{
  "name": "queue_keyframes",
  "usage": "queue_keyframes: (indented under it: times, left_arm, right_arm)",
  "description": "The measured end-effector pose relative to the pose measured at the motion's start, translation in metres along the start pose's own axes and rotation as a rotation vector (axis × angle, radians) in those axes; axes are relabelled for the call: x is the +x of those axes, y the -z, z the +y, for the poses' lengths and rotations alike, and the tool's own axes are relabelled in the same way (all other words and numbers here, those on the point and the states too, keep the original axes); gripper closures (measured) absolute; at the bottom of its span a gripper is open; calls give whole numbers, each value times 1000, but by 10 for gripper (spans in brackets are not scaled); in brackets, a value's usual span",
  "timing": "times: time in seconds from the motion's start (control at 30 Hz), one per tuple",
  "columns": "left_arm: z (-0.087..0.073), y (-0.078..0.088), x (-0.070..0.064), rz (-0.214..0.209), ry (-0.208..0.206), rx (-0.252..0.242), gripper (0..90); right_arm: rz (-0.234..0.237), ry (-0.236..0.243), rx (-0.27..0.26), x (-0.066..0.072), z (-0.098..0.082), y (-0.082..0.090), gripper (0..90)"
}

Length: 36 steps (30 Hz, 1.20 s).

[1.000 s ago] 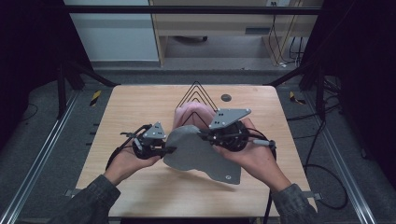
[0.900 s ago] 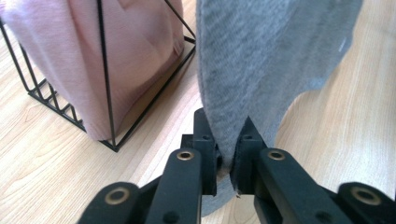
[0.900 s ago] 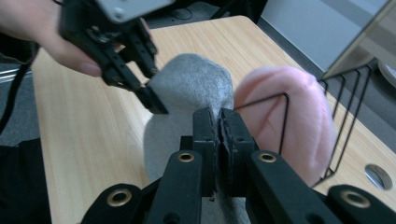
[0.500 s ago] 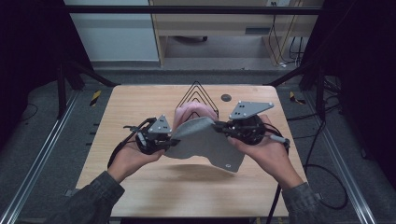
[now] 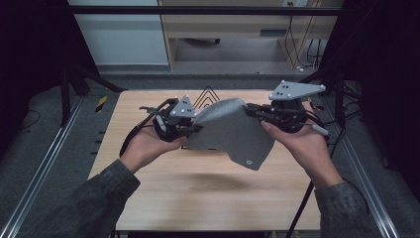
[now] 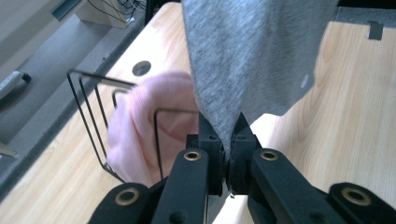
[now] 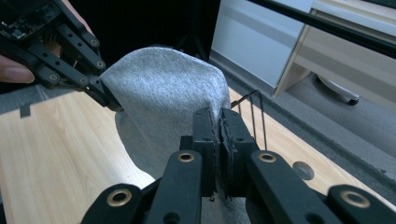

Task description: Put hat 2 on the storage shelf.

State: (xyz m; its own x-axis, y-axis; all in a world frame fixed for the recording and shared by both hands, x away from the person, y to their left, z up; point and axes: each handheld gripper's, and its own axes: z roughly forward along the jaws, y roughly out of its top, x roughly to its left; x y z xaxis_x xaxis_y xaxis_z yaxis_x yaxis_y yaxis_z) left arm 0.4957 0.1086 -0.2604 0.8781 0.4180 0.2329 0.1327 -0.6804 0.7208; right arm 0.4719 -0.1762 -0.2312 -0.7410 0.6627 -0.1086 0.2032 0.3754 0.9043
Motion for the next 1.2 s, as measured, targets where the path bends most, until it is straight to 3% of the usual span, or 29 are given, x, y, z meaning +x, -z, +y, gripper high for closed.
queue_keyframes:
  times: [0.33,0.7,0.97,1.03,1.13,1.2]
  left_arm:
    - [33,0,15,-1,-13,-32,870]
    - [57,-4,35,-8,-11,-57,868]
    - [67,-4,53,10,1,-84,869]
    - [70,-5,59,39,-14,-99,869]
    - [73,-8,68,36,17,-133,869]
    - [76,-11,72,48,8,-127,869]
  right_arm:
    - [-39,-32,-25,-27,16,9,860]
    - [-83,-20,-55,-45,42,10,860]
    - [-102,-26,-81,-58,54,1,860]
    - [-109,-33,-88,-62,56,-3,860]
    - [-119,-50,-105,-71,60,-10,860]
    - [-126,-57,-114,-77,63,-14,860]
